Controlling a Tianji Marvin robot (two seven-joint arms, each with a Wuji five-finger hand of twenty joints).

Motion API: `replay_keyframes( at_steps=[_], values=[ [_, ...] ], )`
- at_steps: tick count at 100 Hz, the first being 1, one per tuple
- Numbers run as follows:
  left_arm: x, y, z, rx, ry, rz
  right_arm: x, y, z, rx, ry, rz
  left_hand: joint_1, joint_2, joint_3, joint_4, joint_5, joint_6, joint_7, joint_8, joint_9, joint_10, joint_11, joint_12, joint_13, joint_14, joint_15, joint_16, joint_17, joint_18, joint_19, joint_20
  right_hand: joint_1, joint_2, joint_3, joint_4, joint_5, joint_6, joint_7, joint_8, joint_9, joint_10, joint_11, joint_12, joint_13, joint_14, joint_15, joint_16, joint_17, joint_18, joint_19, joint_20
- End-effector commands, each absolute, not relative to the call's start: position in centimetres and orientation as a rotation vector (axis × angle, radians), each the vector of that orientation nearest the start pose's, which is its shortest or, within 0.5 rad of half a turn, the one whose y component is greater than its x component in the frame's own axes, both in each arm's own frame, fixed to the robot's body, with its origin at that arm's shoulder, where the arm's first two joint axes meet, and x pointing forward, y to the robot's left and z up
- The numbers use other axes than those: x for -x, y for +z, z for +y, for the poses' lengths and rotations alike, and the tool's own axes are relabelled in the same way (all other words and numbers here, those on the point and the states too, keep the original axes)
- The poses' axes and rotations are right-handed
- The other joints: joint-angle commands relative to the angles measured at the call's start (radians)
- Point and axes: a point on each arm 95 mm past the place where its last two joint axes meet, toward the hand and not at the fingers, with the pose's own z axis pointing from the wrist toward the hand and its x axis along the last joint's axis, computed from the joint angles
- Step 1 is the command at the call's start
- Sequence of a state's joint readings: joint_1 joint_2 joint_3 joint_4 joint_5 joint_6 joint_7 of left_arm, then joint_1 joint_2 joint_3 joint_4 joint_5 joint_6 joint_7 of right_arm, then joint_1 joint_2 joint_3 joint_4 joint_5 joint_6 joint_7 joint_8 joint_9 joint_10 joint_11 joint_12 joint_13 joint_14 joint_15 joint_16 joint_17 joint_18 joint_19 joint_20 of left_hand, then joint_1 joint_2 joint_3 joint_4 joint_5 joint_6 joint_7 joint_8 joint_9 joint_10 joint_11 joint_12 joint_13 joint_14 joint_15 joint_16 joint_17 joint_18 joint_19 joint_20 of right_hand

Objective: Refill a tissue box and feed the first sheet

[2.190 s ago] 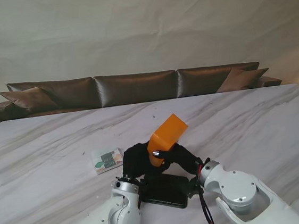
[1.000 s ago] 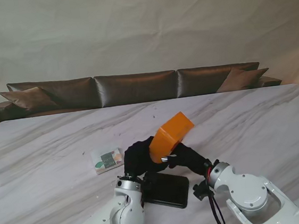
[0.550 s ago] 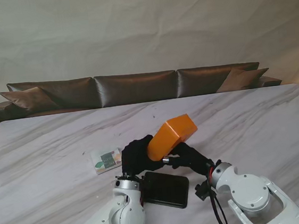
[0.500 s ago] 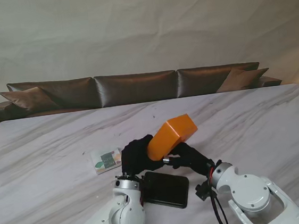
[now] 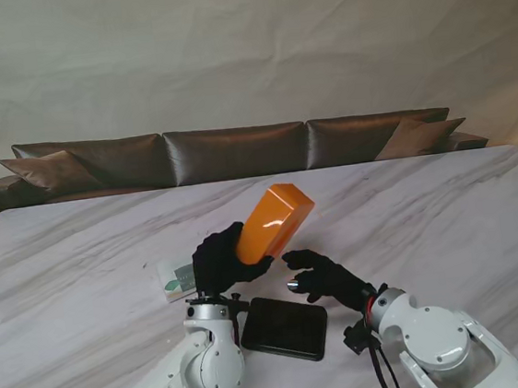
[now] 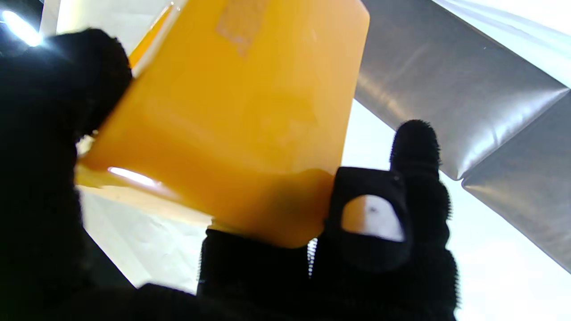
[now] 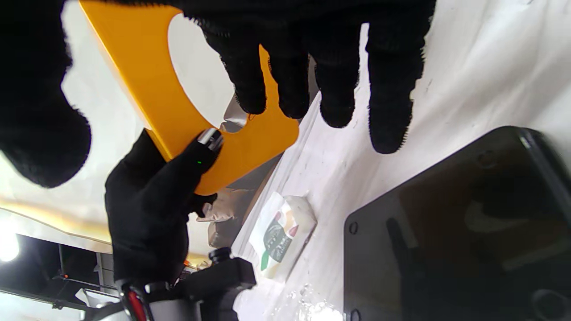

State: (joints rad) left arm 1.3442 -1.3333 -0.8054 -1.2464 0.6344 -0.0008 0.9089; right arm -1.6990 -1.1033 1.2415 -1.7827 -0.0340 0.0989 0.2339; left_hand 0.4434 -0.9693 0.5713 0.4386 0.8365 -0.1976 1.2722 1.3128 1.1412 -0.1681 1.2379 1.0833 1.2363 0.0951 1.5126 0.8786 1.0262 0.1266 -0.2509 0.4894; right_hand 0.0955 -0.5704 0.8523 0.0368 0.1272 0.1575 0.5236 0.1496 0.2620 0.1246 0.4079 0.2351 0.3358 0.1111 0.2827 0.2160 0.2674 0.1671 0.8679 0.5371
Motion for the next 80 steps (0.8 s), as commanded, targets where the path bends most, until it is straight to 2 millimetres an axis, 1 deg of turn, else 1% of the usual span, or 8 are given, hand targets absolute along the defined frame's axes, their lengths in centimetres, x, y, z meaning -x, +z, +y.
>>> replay_keyframes(
  at_steps=[1,16,31,44,58,68,80],
  values=[
    [-40.5,-33.3,-12.3,1.187,-2.037,0.685,-34.9,-32.8,3.6,2.154,-1.81,-1.142,0.127,0.199,0.676,0.164,0.034,0.016,0.085,0.039,0.124,0.005,0.112,0.004,0.036,-0.132,0.031,-0.011,0.053,-0.067,2.224,-0.014,0.01,0.009,-0.022,0.001,-0.014,-0.037,0.026,-0.006,0.026,0.002,0.006,-0.004,0.014,0.003,0.01,0.009,0.013,-0.005,0.025,-0.001],
    [-41.0,-33.2,-12.3,1.139,-2.021,0.74,-34.7,-32.3,2.8,2.195,-1.827,-1.193,0.127,0.206,0.665,0.155,0.027,0.006,0.077,0.043,0.114,0.003,0.111,0.008,0.035,-0.133,0.027,-0.014,0.053,-0.07,2.216,-0.018,0.017,0.012,-0.024,0.002,0.009,-0.038,0.047,-0.006,0.053,0.003,0.008,-0.002,0.027,0.004,0.014,0.011,0.018,-0.004,0.033,-0.001],
    [-41.9,-32.8,-12.3,1.021,-1.964,0.885,-34.3,-31.2,1.7,2.233,-1.866,-1.261,0.118,0.209,0.66,0.152,0.032,-0.018,0.064,0.049,0.117,-0.009,0.104,0.007,0.035,-0.148,0.019,-0.012,0.054,-0.09,2.212,-0.023,0.016,0.017,-0.027,0.004,0.02,-0.04,0.057,-0.007,0.069,0.001,0.007,-0.001,0.036,0.003,0.017,0.013,0.021,-0.004,0.04,-0.003],
    [-42.9,-32.7,-12.2,0.954,-1.917,1.006,-34.0,-30.4,0.8,2.264,-1.902,-1.294,0.114,0.209,0.659,0.154,0.034,-0.025,0.062,0.047,0.12,-0.013,0.102,0.005,0.036,-0.154,0.02,-0.01,0.054,-0.097,2.214,-0.023,0.017,0.017,-0.028,0.007,0.03,-0.04,0.064,-0.008,0.082,0.003,0.007,0.0,0.043,0.004,0.018,0.014,0.024,-0.003,0.046,-0.006],
    [-43.9,-32.7,-12.2,0.894,-1.868,1.116,-33.6,-30.0,0.1,2.289,-1.931,-1.304,0.111,0.21,0.653,0.148,0.032,-0.034,0.058,0.044,0.12,-0.018,0.1,0.004,0.036,-0.157,0.02,-0.01,0.054,-0.1,2.215,-0.022,0.018,0.018,-0.028,0.01,0.035,-0.038,0.068,-0.01,0.09,0.001,0.007,0.002,0.048,0.004,0.019,0.014,0.027,-0.002,0.051,-0.008],
    [-44.4,-33.1,-12.3,0.871,-1.845,1.174,-33.4,-30.0,-0.3,2.302,-1.943,-1.298,0.106,0.211,0.645,0.139,0.029,-0.043,0.055,0.042,0.12,-0.021,0.098,0.004,0.036,-0.158,0.02,-0.01,0.054,-0.103,2.214,-0.023,0.018,0.02,-0.029,0.011,0.039,-0.037,0.07,-0.011,0.094,0.003,0.007,0.003,0.05,0.004,0.019,0.015,0.027,-0.002,0.053,-0.01],
    [-44.9,-34.0,-12.5,0.862,-1.831,1.234,-33.3,-30.1,-0.7,2.314,-1.947,-1.291,0.103,0.21,0.638,0.119,0.027,-0.055,0.051,0.038,0.122,-0.028,0.094,0.004,0.036,-0.16,0.019,-0.01,0.054,-0.108,2.213,-0.023,0.019,0.025,-0.03,0.013,0.042,-0.037,0.07,-0.012,0.1,0.003,0.007,0.004,0.055,0.005,0.021,0.016,0.029,-0.001,0.057,-0.013]
  ],
)
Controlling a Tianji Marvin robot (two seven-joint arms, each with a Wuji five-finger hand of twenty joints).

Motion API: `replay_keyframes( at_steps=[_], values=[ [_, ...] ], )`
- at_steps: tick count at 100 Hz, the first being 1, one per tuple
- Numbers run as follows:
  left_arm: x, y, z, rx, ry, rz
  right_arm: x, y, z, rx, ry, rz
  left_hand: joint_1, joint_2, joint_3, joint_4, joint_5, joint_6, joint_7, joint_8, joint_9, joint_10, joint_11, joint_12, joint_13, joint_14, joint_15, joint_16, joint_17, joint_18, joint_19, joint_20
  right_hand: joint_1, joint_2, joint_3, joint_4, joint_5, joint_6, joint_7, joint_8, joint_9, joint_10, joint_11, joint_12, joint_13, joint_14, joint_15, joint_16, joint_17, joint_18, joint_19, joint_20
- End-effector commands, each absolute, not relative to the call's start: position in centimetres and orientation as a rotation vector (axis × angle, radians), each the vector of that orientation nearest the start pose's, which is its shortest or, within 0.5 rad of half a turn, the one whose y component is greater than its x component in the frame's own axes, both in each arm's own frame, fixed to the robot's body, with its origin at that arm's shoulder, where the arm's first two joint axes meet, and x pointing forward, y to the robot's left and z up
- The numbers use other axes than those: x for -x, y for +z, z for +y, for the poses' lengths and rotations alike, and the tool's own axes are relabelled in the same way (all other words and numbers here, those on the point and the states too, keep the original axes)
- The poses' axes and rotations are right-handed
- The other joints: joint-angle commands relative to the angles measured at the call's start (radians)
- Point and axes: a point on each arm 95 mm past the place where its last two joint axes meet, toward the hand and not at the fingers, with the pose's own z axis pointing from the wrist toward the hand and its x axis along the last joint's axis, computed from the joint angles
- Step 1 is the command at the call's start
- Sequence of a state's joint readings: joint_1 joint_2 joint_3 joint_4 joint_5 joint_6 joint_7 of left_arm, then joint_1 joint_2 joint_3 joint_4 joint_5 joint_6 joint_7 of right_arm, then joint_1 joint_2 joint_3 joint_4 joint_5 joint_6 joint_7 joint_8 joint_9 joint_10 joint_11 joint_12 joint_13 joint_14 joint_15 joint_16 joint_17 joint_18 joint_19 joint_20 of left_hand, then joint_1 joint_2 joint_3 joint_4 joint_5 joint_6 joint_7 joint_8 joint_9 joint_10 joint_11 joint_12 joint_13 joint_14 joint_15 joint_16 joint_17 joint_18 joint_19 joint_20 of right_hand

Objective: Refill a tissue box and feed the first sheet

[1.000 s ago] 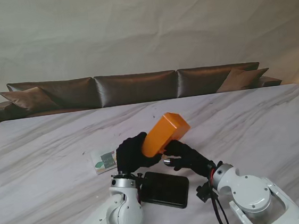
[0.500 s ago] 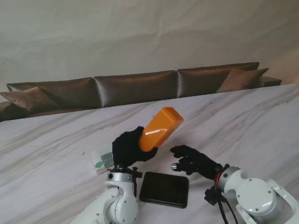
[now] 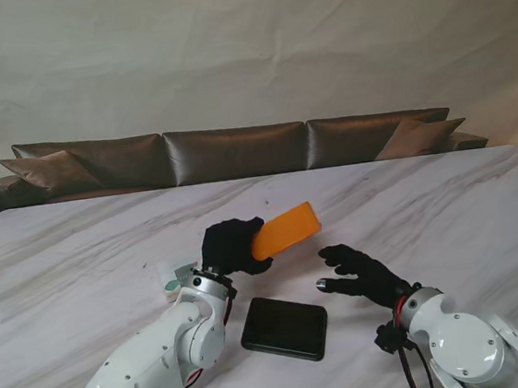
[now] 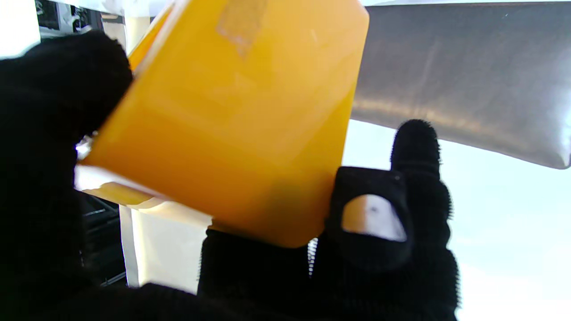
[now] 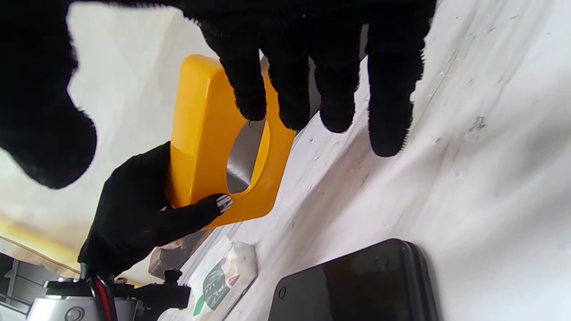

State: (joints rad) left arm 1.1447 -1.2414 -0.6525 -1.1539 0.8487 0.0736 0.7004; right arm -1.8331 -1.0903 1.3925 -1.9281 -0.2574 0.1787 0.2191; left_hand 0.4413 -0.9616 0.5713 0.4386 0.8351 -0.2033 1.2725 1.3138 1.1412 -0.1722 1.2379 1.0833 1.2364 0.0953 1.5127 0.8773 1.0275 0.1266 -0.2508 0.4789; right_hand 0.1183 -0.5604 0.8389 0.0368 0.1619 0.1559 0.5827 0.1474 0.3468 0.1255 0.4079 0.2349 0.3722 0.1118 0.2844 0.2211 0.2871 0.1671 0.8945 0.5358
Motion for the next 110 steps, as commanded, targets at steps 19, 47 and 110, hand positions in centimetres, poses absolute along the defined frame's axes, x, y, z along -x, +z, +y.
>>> replay_keyframes(
  at_steps=[19,47,110],
  values=[
    [-45.8,-35.1,-12.9,0.843,-1.806,1.298,-33.4,-30.3,-1.1,2.326,-1.95,-1.295,0.103,0.203,0.627,0.094,0.025,-0.059,0.048,0.031,0.118,-0.028,0.09,0.006,0.036,-0.162,0.017,-0.01,0.053,-0.109,2.212,-0.013,-0.006,0.021,-0.019,0.015,0.01,-0.034,0.012,-0.011,0.016,0.002,0.008,0.006,0.019,0.003,0.019,0.011,0.009,-0.001,0.034,-0.015],
    [-47.4,-35.1,-13.3,0.774,-1.77,1.335,-33.7,-30.6,-1.6,2.34,-1.962,-1.276,0.11,0.193,0.599,0.046,0.021,-0.073,0.026,0.004,0.101,-0.029,0.07,0.007,0.033,-0.157,-0.012,-0.015,0.032,-0.11,2.193,-0.021,-0.004,0.023,-0.021,0.018,0.015,-0.032,0.015,-0.012,0.021,0.003,0.008,0.008,0.022,0.003,0.019,0.012,0.01,0.0,0.038,-0.02],
    [-49.6,-37.1,-13.8,0.619,-1.669,1.434,-34.8,-30.8,-2.2,2.361,-1.978,-1.248,0.101,0.101,0.493,-0.459,-0.006,-0.108,-0.056,-0.111,0.04,-0.015,-0.031,-0.043,0.027,-0.116,-0.229,0.044,-0.073,-0.108,2.107,-0.011,0.0,0.019,-0.022,0.021,0.024,-0.033,0.018,-0.011,0.029,0.003,0.011,0.01,0.026,0.004,0.021,0.013,0.013,-0.001,0.045,-0.028]
  ],
)
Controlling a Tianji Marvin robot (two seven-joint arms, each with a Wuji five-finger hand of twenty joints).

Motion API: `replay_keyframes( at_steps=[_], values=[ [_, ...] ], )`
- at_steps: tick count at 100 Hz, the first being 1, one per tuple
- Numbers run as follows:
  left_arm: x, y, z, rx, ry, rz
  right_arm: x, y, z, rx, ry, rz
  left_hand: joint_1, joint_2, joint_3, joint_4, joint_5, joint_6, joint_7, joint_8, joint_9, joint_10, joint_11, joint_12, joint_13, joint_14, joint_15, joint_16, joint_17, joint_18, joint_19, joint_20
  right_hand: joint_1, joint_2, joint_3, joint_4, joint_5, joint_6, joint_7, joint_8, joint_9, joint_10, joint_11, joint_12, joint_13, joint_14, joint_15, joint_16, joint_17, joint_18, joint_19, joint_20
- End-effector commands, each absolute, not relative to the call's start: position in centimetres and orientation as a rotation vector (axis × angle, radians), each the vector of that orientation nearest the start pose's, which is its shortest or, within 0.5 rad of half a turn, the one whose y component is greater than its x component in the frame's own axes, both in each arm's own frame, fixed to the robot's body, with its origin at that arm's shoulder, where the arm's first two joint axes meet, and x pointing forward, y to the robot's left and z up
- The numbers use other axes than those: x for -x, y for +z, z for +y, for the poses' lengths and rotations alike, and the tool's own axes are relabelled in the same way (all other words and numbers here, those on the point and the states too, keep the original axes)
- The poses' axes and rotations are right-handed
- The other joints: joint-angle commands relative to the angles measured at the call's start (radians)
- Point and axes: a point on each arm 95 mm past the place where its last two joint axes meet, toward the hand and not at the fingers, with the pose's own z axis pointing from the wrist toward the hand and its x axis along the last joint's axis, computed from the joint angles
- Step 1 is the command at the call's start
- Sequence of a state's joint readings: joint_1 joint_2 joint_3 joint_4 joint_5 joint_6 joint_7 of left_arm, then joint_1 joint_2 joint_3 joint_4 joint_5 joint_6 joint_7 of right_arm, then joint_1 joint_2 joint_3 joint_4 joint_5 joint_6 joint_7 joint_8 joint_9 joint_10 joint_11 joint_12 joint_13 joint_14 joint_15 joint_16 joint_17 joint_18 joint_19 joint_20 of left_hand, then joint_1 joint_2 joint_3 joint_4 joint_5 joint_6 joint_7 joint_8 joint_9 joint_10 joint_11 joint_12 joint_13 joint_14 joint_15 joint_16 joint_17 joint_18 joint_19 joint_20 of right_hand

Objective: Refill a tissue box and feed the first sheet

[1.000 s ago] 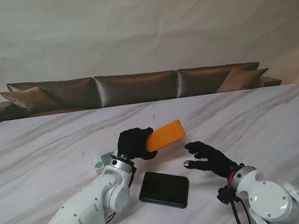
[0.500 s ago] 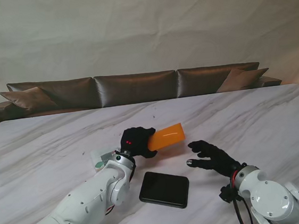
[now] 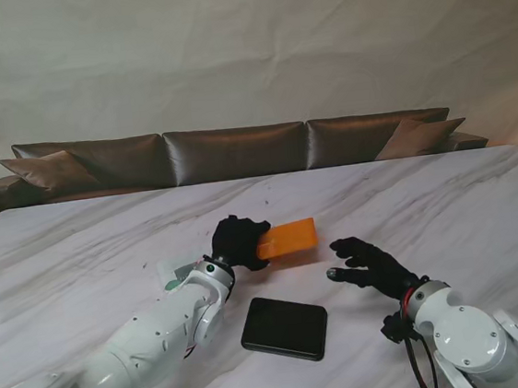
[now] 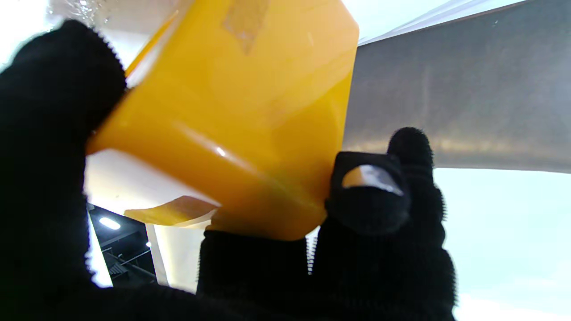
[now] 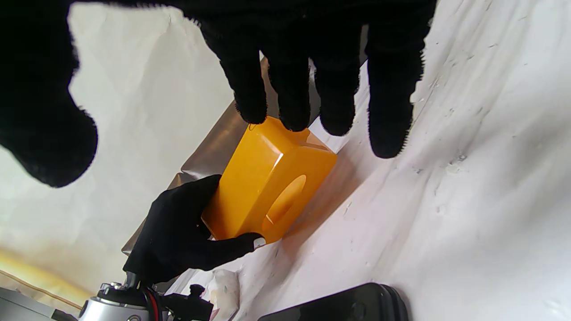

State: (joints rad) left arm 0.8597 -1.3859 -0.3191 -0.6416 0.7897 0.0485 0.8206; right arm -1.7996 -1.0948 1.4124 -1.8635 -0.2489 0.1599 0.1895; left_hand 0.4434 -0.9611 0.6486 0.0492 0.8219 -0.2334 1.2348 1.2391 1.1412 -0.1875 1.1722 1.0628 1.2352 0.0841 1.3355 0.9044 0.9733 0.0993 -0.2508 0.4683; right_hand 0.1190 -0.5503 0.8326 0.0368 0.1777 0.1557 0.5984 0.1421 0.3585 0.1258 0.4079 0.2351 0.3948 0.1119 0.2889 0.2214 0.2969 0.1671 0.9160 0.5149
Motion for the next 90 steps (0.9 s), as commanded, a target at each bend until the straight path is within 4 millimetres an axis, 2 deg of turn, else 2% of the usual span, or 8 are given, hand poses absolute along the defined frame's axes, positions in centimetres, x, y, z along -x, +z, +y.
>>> replay_keyframes(
  at_steps=[1,5,14,24,38,50,76,90],
  values=[
    [-49.6,-37.2,-13.8,0.616,-1.668,1.436,-34.8,-30.8,-2.2,2.361,-1.978,-1.248,0.094,0.098,0.409,-0.078,0.007,-0.078,-0.021,-0.04,0.039,0.002,0.031,-0.025,0.028,-0.103,-0.055,0.017,-0.021,-0.08,2.105,0.0,-0.001,0.009,-0.016,0.021,0.009,-0.032,0.002,-0.006,0.018,0.002,0.011,0.01,0.004,0.003,0.017,0.013,0.003,-0.002,0.024,-0.008],
    [-49.6,-37.3,-13.8,0.608,-1.665,1.443,-34.7,-30.9,-2.2,2.362,-1.978,-1.248,0.069,0.095,0.375,-0.114,0.005,-0.076,-0.035,-0.062,0.033,0.01,0.013,-0.038,0.018,-0.089,-0.079,0.018,-0.034,-0.076,2.093,-0.002,0.0,0.008,-0.016,0.021,0.009,-0.031,0.002,-0.006,0.018,0.003,0.011,0.01,0.004,0.002,0.017,0.013,0.003,-0.002,0.024,-0.008],
    [-49.5,-37.7,-13.9,0.6,-1.67,1.454,-34.7,-30.9,-2.2,2.363,-1.978,-1.249,0.011,0.093,0.322,-0.166,0.001,-0.072,-0.077,-0.125,0.018,0.032,-0.047,-0.086,-0.013,-0.053,-0.143,0.005,-0.062,-0.063,2.06,-0.004,0.0,0.008,-0.016,0.021,0.009,-0.031,0.002,-0.006,0.02,0.004,0.011,0.011,0.004,0.004,0.017,0.013,0.004,-0.003,0.025,-0.009],
    [-49.3,-38.2,-14.0,0.604,-1.68,1.47,-34.6,-30.9,-2.2,2.361,-1.978,-1.25,-0.051,0.108,0.275,-0.195,-0.005,-0.064,-0.145,-0.231,-0.006,0.054,-0.146,-0.17,-0.061,-0.014,-0.236,-0.042,-0.101,-0.042,2.013,0.001,0.0,0.009,-0.016,0.021,0.011,-0.031,0.002,-0.006,0.019,0.003,0.011,0.011,0.004,0.004,0.017,0.013,0.003,-0.003,0.026,-0.011],
    [-49.1,-38.9,-14.0,0.634,-1.661,1.506,-34.6,-30.9,-2.1,2.359,-1.977,-1.25,-0.111,0.149,0.221,-0.194,0.001,-0.06,-0.231,-0.388,-0.024,0.057,-0.285,-0.313,-0.106,-0.001,-0.386,-0.155,-0.138,-0.027,1.959,0.013,0.003,0.008,-0.016,0.021,0.012,-0.031,0.001,-0.005,0.02,0.003,0.012,0.011,0.005,0.003,0.018,0.014,0.003,-0.004,0.026,-0.012],
    [-48.9,-39.5,-13.9,0.641,-1.642,1.526,-34.6,-30.9,-2.2,2.358,-1.98,-1.252,-0.133,0.17,0.208,-0.176,0.001,-0.046,-0.286,-0.466,-0.041,0.054,-0.359,-0.4,-0.138,0.001,-0.473,-0.226,-0.166,-0.016,1.918,0.015,0.003,0.009,-0.017,0.021,0.012,-0.032,0.001,-0.004,0.021,0.003,0.013,0.012,0.006,0.003,0.018,0.014,0.004,-0.004,0.028,-0.013],
    [-48.2,-39.5,-14.6,0.721,-1.704,1.491,-34.4,-30.9,-2.1,2.357,-1.976,-1.255,-0.163,0.161,0.19,-0.186,-0.019,-0.039,-0.341,-0.533,-0.063,0.06,-0.402,-0.46,-0.152,0.012,-0.515,-0.273,-0.143,-0.005,1.906,0.011,0.006,0.009,-0.018,0.02,0.014,-0.03,0.002,-0.003,0.022,0.003,0.014,0.012,0.006,0.003,0.018,0.014,0.004,-0.004,0.029,-0.015],
    [-47.9,-39.0,-14.5,0.708,-1.677,1.539,-34.3,-30.8,-2.1,2.358,-1.98,-1.256,-0.183,0.186,0.146,-0.191,-0.089,-0.046,-0.397,-0.565,-0.124,0.032,-0.424,-0.471,-0.245,0.009,-0.566,-0.275,-0.262,0.017,1.839,0.015,0.007,0.01,-0.019,0.02,0.014,-0.031,0.002,-0.003,0.021,0.004,0.013,0.012,0.005,0.004,0.018,0.014,0.004,-0.005,0.029,-0.016]
  ],
)
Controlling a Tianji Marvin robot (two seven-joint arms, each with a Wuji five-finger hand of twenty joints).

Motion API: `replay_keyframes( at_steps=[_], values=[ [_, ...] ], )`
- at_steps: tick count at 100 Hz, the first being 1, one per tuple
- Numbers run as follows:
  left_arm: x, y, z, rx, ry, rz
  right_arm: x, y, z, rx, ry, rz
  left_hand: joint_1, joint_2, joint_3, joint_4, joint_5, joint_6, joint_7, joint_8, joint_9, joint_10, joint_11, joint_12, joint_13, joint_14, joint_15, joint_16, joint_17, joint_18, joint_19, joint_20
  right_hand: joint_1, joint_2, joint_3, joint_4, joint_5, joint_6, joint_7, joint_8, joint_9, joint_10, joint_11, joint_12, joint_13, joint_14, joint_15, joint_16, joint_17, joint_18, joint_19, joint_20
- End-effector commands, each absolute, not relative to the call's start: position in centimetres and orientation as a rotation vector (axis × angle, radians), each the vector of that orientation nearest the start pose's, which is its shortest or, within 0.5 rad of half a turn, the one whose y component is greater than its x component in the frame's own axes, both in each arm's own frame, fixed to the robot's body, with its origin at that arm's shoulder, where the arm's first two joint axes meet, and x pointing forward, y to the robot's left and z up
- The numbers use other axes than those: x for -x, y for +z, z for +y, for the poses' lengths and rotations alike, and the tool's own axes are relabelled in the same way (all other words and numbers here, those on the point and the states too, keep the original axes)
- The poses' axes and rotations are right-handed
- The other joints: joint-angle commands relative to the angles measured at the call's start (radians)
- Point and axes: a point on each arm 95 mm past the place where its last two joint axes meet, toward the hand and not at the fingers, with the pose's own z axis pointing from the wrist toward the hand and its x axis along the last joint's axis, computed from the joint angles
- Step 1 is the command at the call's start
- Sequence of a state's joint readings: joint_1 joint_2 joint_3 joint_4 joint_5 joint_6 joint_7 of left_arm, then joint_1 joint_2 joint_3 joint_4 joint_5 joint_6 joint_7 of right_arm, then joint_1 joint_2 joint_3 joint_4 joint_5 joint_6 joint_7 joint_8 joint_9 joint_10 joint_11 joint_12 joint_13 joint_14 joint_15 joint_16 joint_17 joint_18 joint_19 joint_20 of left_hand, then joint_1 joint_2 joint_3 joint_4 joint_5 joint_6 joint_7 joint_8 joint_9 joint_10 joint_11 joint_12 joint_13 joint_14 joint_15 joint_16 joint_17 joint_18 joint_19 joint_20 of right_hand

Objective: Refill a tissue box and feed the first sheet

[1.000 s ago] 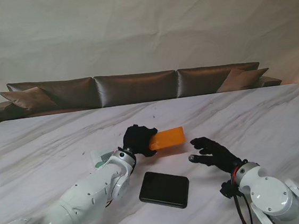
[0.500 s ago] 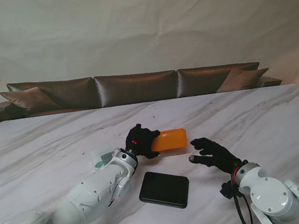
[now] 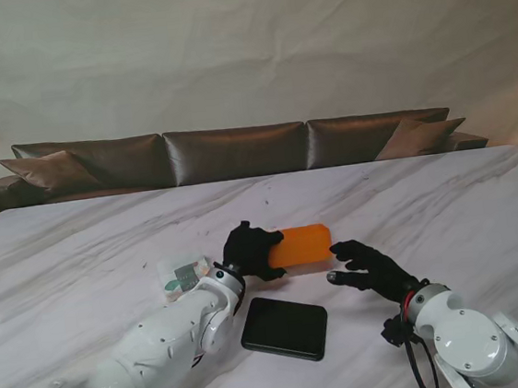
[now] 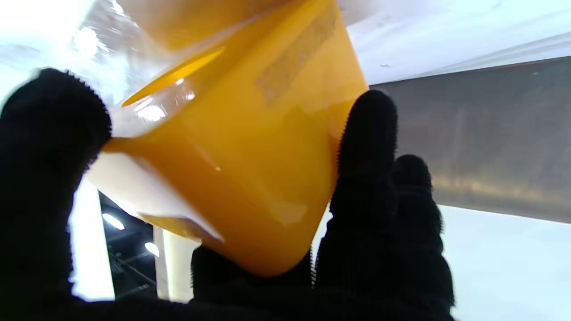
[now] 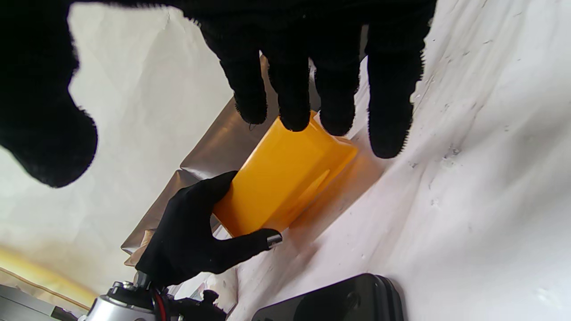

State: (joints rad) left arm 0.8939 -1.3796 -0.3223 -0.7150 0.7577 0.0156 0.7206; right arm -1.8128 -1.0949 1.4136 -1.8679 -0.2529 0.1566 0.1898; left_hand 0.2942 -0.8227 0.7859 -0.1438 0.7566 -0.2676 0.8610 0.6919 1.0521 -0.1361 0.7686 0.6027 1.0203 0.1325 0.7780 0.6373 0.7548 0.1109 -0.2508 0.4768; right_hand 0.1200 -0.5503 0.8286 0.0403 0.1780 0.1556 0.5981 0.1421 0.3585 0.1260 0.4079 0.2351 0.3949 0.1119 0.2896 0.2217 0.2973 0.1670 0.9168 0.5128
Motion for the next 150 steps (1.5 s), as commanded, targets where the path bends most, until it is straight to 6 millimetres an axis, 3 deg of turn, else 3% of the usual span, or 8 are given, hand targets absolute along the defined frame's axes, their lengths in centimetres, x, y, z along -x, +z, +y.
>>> replay_keyframes(
  at_steps=[1,49,72,92,102,120,134,150],
  values=[
    [-47.8,-39.0,-14.5,0.707,-1.677,1.54,-34.3,-30.8,-2.1,2.357,-1.98,-1.256,-0.035,0.048,0.008,0.002,-0.025,-0.013,-0.026,-0.019,-0.036,-0.02,-0.021,-0.011,-0.033,-0.039,-0.01,-0.007,-0.047,0.006,1.837,0.008,0.006,0.01,-0.015,0.017,0.014,-0.031,0.002,-0.002,0.021,0.003,0.013,0.012,0.005,0.003,0.017,0.014,0.003,-0.005,0.029,-0.014],
    [-47.3,-38.6,-14.5,0.736,-1.692,1.517,-34.1,-30.7,-2.1,2.355,-1.981,-1.263,-0.046,0.065,-0.022,-0.002,-0.075,-0.016,-0.161,-0.144,-0.16,-0.016,-0.127,-0.079,-0.227,-0.01,-0.188,-0.041,-0.29,0.111,1.655,0.108,0.007,0.009,-0.017,0.017,0.016,-0.031,0.0,-0.001,0.022,0.004,0.014,0.012,0.005,0.003,0.018,0.014,0.003,-0.005,0.03,-0.016],
    [-46.1,-36.3,-14.1,0.815,-1.786,1.4,-34.1,-30.5,-2.1,2.357,-1.985,-1.266,-0.039,0.086,-0.055,0.004,-0.092,-0.012,-0.179,-0.154,-0.206,-0.006,-0.147,-0.089,-0.268,0.0,-0.212,-0.037,-0.334,0.132,1.615,0.13,0.01,0.012,-0.018,0.017,0.017,-0.032,0.0,0.0,0.022,0.004,0.013,0.012,0.005,0.004,0.018,0.014,0.003,-0.006,0.031,-0.017],
    [-44.9,-33.5,-11.7,0.891,-1.801,1.29,-34.0,-30.4,-2.1,2.353,-1.99,-1.274,-0.023,0.119,-0.104,0.015,-0.113,0.011,-0.211,-0.163,-0.295,0.014,-0.209,-0.119,-0.37,0.016,-0.293,-0.06,-0.491,0.196,1.46,0.139,0.011,0.015,-0.017,0.018,0.022,-0.045,0.001,0.002,0.024,0.0,0.013,0.012,0.005,0.002,0.018,0.014,0.004,-0.008,0.03,-0.018],
    [-44.3,-32.6,-9.9,0.922,-1.768,1.25,-34.0,-30.3,-2.0,2.352,-1.993,-1.274,-0.013,0.133,-0.128,0.021,-0.132,0.038,-0.263,-0.193,-0.351,0.028,-0.277,-0.176,-0.444,0.028,-0.368,-0.103,-0.604,0.241,1.324,0.117,0.012,0.013,-0.018,0.017,0.025,-0.051,0.001,0.004,0.025,-0.001,0.013,0.012,0.006,0.001,0.018,0.014,0.004,-0.01,0.031,-0.019],
    [-42.7,-31.5,-6.0,0.99,-1.647,1.256,-34.1,-30.5,-1.9,2.349,-1.989,-1.273,-0.003,0.178,-0.189,0.031,-0.221,0.13,-0.446,-0.333,-0.556,0.072,-0.419,-0.308,-0.636,0.061,-0.511,-0.223,-0.75,0.282,1.088,0.001,0.018,0.008,-0.02,0.016,0.028,-0.054,-0.001,0.007,0.025,-0.001,0.012,0.012,0.004,0.003,0.018,0.014,0.003,-0.01,0.03,-0.02],
    [-41.7,-31.7,-3.5,1.074,-1.568,1.256,-34.2,-30.5,-1.7,2.34,-1.995,-1.281,0.004,0.208,-0.224,0.037,-0.321,0.234,-0.531,-0.401,-0.698,0.116,-0.466,-0.337,-0.769,0.087,-0.55,-0.278,-0.782,0.282,1.003,-0.057,0.02,0.001,-0.02,0.015,0.03,-0.055,-0.002,0.009,0.025,-0.001,0.012,0.012,0.006,0.002,0.018,0.014,0.004,-0.011,0.031,-0.02],
    [-41.0,-32.4,-1.4,1.146,-1.503,1.249,-34.4,-30.3,-1.5,2.328,-2.004,-1.295,0.002,0.223,-0.249,0.035,-0.397,0.289,-0.592,-0.459,-0.816,0.149,-0.498,-0.36,-0.88,0.103,-0.554,-0.323,-0.793,0.278,0.965,-0.083,0.02,0.001,-0.018,0.015,0.032,-0.056,-0.004,0.012,0.025,-0.001,0.012,0.012,0.005,0.002,0.018,0.014,0.004,-0.011,0.031,-0.021]
  ],
)
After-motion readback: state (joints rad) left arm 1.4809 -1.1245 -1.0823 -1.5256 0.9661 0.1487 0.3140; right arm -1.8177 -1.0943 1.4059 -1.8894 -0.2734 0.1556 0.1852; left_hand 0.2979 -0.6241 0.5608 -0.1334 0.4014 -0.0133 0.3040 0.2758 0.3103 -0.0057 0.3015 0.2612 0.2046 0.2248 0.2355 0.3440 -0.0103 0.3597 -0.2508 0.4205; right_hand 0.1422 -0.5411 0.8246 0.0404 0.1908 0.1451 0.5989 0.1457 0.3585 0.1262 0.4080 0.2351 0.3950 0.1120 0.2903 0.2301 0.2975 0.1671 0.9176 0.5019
